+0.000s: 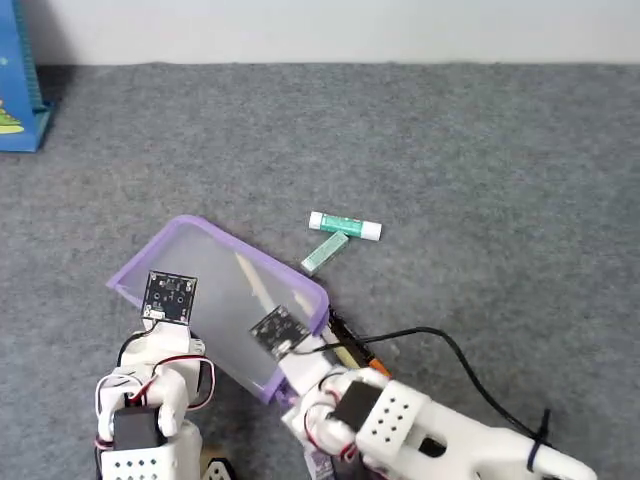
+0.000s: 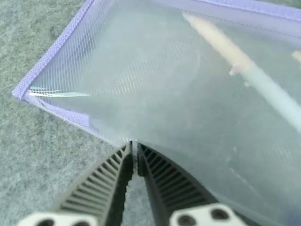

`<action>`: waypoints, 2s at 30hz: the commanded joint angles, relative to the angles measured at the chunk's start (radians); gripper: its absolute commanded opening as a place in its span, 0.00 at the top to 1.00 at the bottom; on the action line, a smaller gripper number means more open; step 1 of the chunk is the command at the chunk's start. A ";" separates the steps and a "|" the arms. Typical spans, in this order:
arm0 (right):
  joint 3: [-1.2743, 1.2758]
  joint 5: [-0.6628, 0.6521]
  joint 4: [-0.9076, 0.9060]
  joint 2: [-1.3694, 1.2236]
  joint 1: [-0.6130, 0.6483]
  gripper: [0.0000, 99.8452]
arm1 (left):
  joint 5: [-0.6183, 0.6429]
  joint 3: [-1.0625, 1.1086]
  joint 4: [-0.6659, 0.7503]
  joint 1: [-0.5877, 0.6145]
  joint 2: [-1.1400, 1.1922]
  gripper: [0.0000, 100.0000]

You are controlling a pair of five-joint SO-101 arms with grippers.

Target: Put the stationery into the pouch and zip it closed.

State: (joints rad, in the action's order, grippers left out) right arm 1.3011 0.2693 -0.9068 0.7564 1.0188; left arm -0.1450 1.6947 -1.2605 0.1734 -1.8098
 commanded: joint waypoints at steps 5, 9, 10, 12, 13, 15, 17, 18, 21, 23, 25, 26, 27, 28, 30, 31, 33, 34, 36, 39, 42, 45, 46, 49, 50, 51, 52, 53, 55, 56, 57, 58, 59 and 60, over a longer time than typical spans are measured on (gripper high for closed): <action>-0.212 -0.126 -0.193 0.028 -0.128 0.99 | -0.005 -0.012 -0.003 0.005 -0.012 0.98; -0.302 -0.175 -0.300 0.028 -0.130 0.99 | -0.005 -0.012 -0.003 0.005 -0.012 0.98; -0.318 -0.176 -0.325 0.028 -0.130 0.99 | -0.005 -0.012 -0.003 0.005 -0.012 0.98; -0.344 -0.175 -0.372 0.028 -0.130 0.99 | -0.005 -0.012 -0.003 0.005 -0.012 0.98; -0.358 -0.175 -0.394 0.028 -0.131 0.99 | -0.005 -0.012 -0.003 0.005 -0.012 0.98; -0.388 -0.175 -0.432 0.028 -0.137 0.99 | -0.005 -0.012 -0.003 0.005 -0.012 0.98; -0.436 -0.175 -0.469 0.030 -0.159 0.99 | -0.005 -0.012 -0.003 0.005 -0.012 0.98; -0.462 -0.175 -0.490 0.035 -0.170 0.99 | -0.005 -0.012 -0.003 0.005 -0.012 0.98; -0.532 -0.175 -0.564 0.101 -0.183 0.99 | -0.005 -0.012 -0.003 0.005 -0.012 0.98; -0.571 -0.173 -0.607 0.177 -0.183 0.99 | -0.005 -0.012 -0.003 0.005 -0.012 0.98; -0.588 -0.152 -0.627 0.265 -0.183 0.99 | -0.005 -0.012 -0.003 0.005 -0.012 0.98; -0.588 -0.140 -0.633 0.309 -0.183 0.99 | -0.005 -0.012 -0.003 0.005 -0.012 0.98; -0.588 -0.138 -0.634 0.351 -0.183 0.99 | -0.005 -0.012 -0.003 0.005 -0.012 0.98; -0.588 -0.144 -0.634 0.390 -0.183 0.99 | -0.005 -0.012 -0.003 0.005 -0.012 0.98; -0.588 -0.155 -0.634 0.461 -0.183 0.99 | -0.005 -0.012 -0.003 0.005 -0.012 0.98; -0.588 -0.155 -0.633 0.493 -0.185 0.99 | -0.005 -0.012 -0.003 0.002 -0.012 0.98; -0.588 -0.155 -0.625 0.542 -0.185 0.99 | -0.005 -0.012 -0.003 0.000 -0.012 0.98; -0.588 -0.155 -0.624 0.562 -0.185 0.99 | -0.005 -0.012 -0.003 0.000 -0.012 0.98; -0.586 -0.155 -0.624 0.582 -0.185 0.99 | -0.005 -0.012 -0.003 0.000 -0.012 0.98; -0.585 -0.155 -0.624 0.590 -0.186 0.99 | -0.005 -0.012 -0.003 0.008 -0.012 0.98; -0.585 -0.153 -0.596 0.591 -0.186 0.99 | -0.005 -0.012 -0.003 0.008 -0.012 0.98; -0.585 -0.152 -0.539 0.591 -0.196 0.99 | -0.006 -0.015 -0.005 0.008 -0.012 0.98; -0.585 -0.152 -0.512 0.588 -0.203 0.99 | -0.006 -0.016 -0.006 0.008 -0.012 0.98; -0.563 -0.153 -0.423 0.588 -0.232 0.99 | -0.002 -0.084 -0.008 0.012 -0.012 0.98; -0.542 -0.153 -0.394 0.588 -0.242 0.99 | -0.005 -0.127 -0.009 0.043 -0.012 0.98; -0.517 -0.153 -0.366 0.588 -0.243 0.99 | -0.005 -0.165 -0.008 0.092 -0.012 0.98; -0.489 -0.153 -0.337 0.591 -0.243 0.99 | -0.002 -0.203 -0.003 0.141 -0.012 0.98; -0.465 -0.153 -0.311 0.595 -0.243 0.99 | 0.003 -0.249 -0.003 0.173 -0.012 0.98; -0.436 -0.153 -0.268 0.596 -0.243 0.99 | 0.021 -0.331 -0.008 0.183 -0.012 0.98; -0.430 -0.153 -0.252 0.596 -0.243 0.99 | 0.032 -0.366 -0.009 0.187 -0.012 0.98; -0.428 -0.153 -0.240 0.596 -0.240 0.99 | 0.037 -0.398 -0.014 0.187 -0.012 0.98; -0.427 -0.153 -0.226 0.596 -0.240 0.99 | 0.038 -0.427 -0.026 0.181 -0.012 0.98; -0.427 -0.153 -0.214 0.596 -0.240 0.99 | 0.038 -0.460 -0.040 0.178 -0.012 0.98; -0.427 -0.153 -0.202 0.596 -0.240 0.99 | 0.038 -0.487 -0.055 0.161 -0.012 0.98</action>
State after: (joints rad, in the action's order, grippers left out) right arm 0.8838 0.1189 -1.1600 1.3364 0.7871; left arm -0.1220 1.3326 -1.2820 0.3483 -1.8098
